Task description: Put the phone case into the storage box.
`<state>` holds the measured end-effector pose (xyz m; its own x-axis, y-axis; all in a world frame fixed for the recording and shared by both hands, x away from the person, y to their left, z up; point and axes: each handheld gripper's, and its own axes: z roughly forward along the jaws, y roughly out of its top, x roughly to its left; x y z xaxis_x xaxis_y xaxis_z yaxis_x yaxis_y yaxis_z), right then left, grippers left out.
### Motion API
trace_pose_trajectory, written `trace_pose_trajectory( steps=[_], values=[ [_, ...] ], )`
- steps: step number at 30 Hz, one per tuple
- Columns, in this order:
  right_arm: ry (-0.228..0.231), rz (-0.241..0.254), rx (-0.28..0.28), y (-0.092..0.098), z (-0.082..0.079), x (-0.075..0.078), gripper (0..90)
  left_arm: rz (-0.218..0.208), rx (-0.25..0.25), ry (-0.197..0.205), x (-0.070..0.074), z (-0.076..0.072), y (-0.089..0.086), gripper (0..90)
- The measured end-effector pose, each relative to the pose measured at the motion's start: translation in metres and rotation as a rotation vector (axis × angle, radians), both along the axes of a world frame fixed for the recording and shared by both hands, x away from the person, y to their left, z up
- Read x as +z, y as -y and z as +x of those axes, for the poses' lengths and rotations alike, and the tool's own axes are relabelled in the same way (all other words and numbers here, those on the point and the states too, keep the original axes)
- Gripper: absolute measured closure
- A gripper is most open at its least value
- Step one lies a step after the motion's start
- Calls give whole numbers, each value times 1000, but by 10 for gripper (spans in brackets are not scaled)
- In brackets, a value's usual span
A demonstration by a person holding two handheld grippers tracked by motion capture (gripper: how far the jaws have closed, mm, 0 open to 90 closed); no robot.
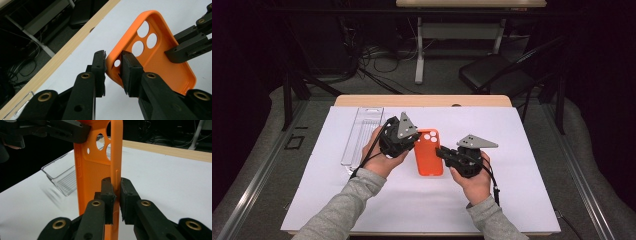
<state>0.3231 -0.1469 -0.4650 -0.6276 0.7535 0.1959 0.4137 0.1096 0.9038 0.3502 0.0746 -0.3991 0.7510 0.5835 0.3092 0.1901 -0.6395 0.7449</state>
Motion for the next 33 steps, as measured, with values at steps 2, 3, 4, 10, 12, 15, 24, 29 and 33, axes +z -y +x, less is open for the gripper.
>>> trace_pose_trajectory(
  steps=[2, 3, 4, 10, 12, 15, 24, 29, 33],
  values=[
    [0, 0, 0, 0, 0, 0, 823, -3, 1, -3, 0, 0, 0, 753],
    [-1, 2, -1, 0, 0, 0, 823, -2, 0, -4, 0, 1, -1, 758],
    [-1, 1, -1, 0, 0, 0, 822, -2, 1, -6, 0, 1, -1, 765],
    [-3, 3, -1, 0, 0, -1, 823, -6, -1, -12, 1, 1, -2, 791],
    [-4, 4, -1, -1, 0, -1, 823, -3, -1, -14, 1, 1, -2, 795],
    [-4, 3, 0, 0, 1, -1, 822, -1, 3, -17, 1, 1, -2, 800],
    [-7, 4, 0, 0, 1, -1, 823, 8, -1, -21, 2, 2, -2, 806],
    [-10, 8, 0, 1, 1, -1, 822, 10, -4, -24, 3, 2, -2, 807],
    [-21, 15, 3, 1, 2, -2, 821, 12, -6, -27, 3, 2, -2, 808]
  ],
)
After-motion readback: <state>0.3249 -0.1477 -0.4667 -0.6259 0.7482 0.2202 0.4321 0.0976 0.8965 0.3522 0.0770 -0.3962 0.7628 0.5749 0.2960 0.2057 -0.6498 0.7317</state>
